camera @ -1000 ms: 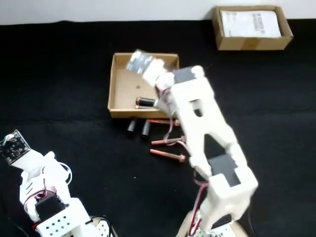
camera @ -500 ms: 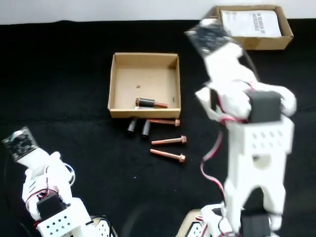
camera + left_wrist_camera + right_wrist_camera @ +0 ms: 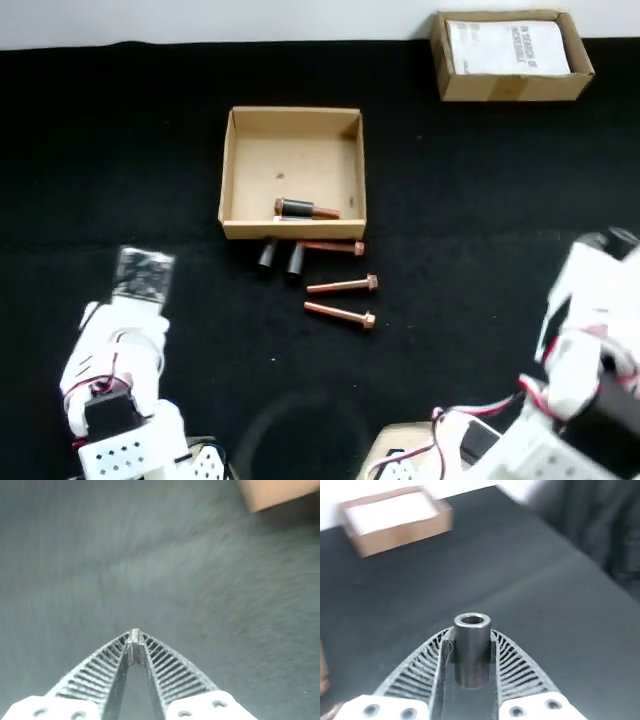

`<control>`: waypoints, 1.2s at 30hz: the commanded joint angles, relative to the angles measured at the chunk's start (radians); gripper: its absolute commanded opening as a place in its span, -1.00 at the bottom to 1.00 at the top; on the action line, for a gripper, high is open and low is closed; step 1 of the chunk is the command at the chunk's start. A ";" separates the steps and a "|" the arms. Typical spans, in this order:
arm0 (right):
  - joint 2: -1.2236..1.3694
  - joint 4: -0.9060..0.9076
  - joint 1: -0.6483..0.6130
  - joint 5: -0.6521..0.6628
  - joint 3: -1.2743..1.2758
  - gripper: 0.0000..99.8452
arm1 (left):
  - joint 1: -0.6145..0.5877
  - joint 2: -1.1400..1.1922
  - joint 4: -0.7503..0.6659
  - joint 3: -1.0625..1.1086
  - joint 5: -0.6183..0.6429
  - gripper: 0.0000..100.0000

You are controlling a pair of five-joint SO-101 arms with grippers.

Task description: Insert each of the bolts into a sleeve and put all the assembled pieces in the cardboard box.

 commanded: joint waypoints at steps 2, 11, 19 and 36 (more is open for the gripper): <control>-0.311 -0.243 0.186 -0.009 0.414 -0.99 | 0.259 0.010 0.091 -0.185 -0.114 -0.98; -0.792 -0.495 0.496 0.028 0.966 -0.99 | 0.542 0.665 0.124 -0.593 -0.052 -0.98; -0.777 -0.860 0.711 0.040 1.262 -0.99 | 0.779 1.359 0.376 -1.171 -0.029 -0.98; -0.776 -1.264 0.816 0.081 1.577 -0.99 | 1.090 2.035 0.586 -1.646 -0.497 -0.70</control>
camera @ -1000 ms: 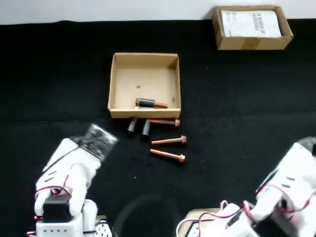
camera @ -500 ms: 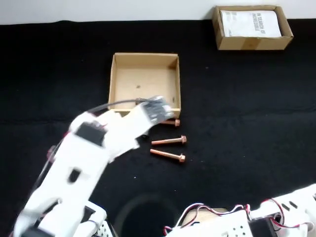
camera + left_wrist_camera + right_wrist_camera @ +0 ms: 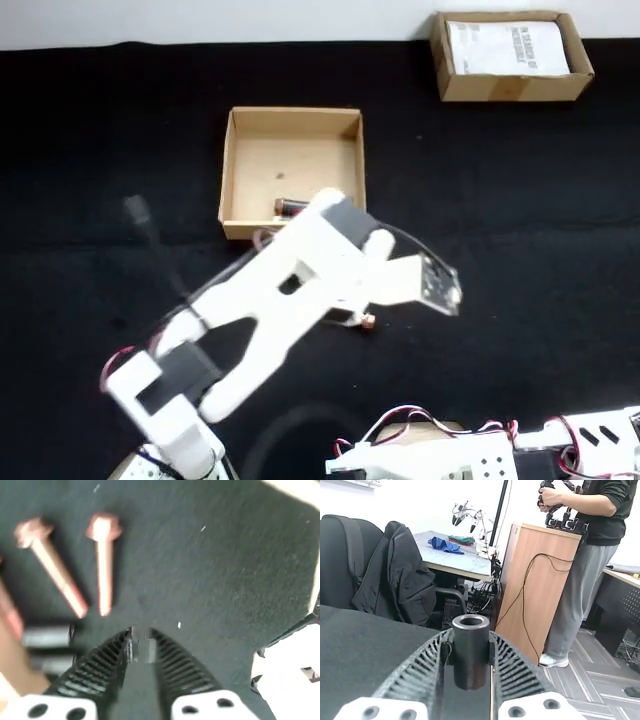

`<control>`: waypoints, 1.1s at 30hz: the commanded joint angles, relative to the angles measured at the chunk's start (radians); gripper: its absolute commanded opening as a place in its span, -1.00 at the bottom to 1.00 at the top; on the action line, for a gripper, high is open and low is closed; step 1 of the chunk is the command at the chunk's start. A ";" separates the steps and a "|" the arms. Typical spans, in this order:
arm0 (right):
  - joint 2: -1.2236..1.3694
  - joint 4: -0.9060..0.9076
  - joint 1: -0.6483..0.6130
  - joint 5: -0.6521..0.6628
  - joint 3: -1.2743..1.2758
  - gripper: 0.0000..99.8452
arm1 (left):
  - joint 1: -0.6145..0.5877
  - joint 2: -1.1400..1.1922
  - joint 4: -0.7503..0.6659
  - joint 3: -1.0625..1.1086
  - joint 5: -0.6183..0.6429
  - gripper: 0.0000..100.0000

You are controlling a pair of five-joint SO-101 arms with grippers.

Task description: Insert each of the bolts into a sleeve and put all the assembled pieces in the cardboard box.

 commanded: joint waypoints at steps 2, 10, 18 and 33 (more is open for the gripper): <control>-0.010 -0.024 -0.012 0.017 0.153 -0.99 | 0.027 0.108 0.009 -0.116 -0.094 -0.65; -0.010 -0.084 -0.015 0.023 0.153 -0.99 | 0.007 0.358 0.008 -0.395 -0.098 -0.78; -0.010 -0.096 -0.015 0.025 0.148 -0.99 | -0.007 0.473 0.037 -0.483 -0.098 -0.79; -0.010 -0.093 -0.071 0.071 0.150 -0.99 | -0.028 0.479 0.028 -0.478 -0.095 -0.79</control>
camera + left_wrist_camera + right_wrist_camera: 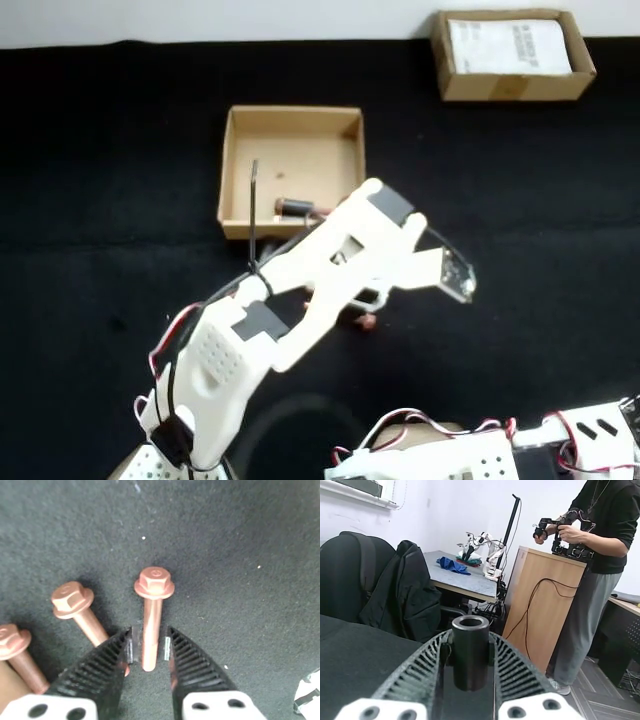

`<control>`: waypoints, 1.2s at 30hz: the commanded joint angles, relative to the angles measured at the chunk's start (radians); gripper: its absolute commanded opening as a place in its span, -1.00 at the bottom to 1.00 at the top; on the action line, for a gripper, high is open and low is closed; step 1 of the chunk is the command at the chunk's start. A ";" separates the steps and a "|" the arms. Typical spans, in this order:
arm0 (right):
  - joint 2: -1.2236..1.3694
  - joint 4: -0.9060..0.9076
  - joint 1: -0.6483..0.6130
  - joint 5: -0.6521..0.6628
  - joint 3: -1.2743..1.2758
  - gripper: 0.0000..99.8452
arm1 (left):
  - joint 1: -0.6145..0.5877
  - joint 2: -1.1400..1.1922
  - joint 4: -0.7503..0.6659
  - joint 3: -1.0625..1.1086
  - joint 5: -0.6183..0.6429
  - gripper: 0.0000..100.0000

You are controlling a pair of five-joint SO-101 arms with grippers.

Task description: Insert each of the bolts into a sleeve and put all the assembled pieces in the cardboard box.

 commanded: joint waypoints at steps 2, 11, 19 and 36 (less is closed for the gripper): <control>-0.010 -0.022 -0.013 0.017 0.150 -0.99 | -0.002 -0.008 0.000 -0.031 -0.006 -0.79; -0.010 -0.022 -0.013 0.017 0.148 -0.99 | 0.039 0.068 -0.028 -0.041 -0.003 -0.78; -0.010 -0.021 -0.012 0.017 0.150 -0.99 | 0.058 0.094 -0.083 -0.053 0.031 -0.78; -0.010 -0.019 -0.013 0.011 0.148 -0.99 | 0.091 0.193 -0.083 -0.107 0.040 -0.98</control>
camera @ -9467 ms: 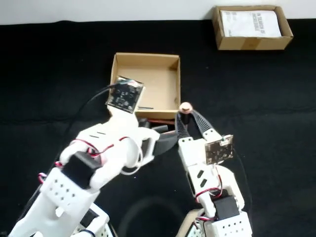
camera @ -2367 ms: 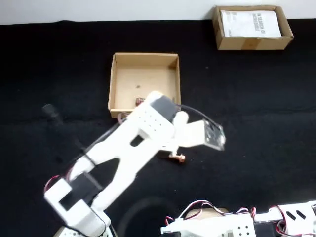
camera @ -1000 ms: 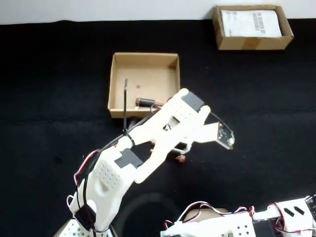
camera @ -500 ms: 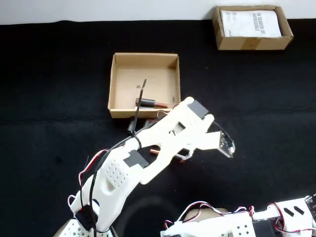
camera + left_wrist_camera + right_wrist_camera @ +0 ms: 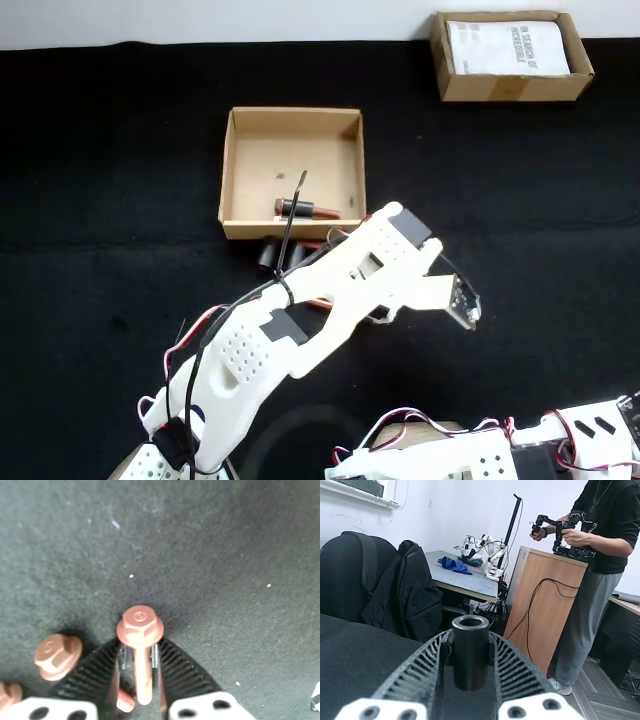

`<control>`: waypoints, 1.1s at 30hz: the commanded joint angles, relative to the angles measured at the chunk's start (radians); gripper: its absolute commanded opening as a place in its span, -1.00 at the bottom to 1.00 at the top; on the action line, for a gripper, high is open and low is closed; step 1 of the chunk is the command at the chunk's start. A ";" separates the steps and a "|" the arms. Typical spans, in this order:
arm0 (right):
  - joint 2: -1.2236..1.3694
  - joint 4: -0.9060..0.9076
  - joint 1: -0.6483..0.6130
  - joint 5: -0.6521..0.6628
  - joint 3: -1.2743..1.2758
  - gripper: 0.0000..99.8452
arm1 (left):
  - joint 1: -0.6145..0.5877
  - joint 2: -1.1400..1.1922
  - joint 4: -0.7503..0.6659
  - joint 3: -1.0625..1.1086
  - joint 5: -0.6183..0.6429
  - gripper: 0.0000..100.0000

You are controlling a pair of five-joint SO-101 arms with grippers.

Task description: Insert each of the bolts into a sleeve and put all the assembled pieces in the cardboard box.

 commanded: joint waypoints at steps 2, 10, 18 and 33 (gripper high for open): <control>-0.010 -0.015 -0.012 0.009 0.148 -0.99 | 0.012 0.010 -0.017 -0.024 0.072 -0.98; -0.010 0.325 -0.259 -0.138 0.031 -0.99 | -0.062 -0.110 0.107 -0.255 0.344 -0.98; -0.010 0.624 -0.846 -0.196 -0.107 -0.99 | -0.157 -0.380 0.143 -0.361 0.776 -0.98; -0.010 0.584 -1.500 -0.203 0.038 -0.99 | -0.239 -0.915 0.077 -0.081 1.186 -0.98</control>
